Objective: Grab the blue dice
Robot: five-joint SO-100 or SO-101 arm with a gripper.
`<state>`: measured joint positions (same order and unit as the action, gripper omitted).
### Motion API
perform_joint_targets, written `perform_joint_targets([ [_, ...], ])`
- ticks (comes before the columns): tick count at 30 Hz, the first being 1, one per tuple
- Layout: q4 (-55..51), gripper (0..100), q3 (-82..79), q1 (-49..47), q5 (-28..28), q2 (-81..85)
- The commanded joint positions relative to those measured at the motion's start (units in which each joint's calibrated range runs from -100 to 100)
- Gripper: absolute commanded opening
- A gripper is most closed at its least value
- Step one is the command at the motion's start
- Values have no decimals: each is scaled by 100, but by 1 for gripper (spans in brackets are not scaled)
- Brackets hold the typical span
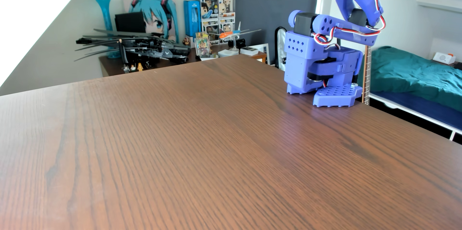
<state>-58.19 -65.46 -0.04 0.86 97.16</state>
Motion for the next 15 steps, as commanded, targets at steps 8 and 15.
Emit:
perform_joint_targets([
  [8, -222, 18, 72, -135, 103, 0],
  [15, -213, 18, 36, -127, 108, 8],
])
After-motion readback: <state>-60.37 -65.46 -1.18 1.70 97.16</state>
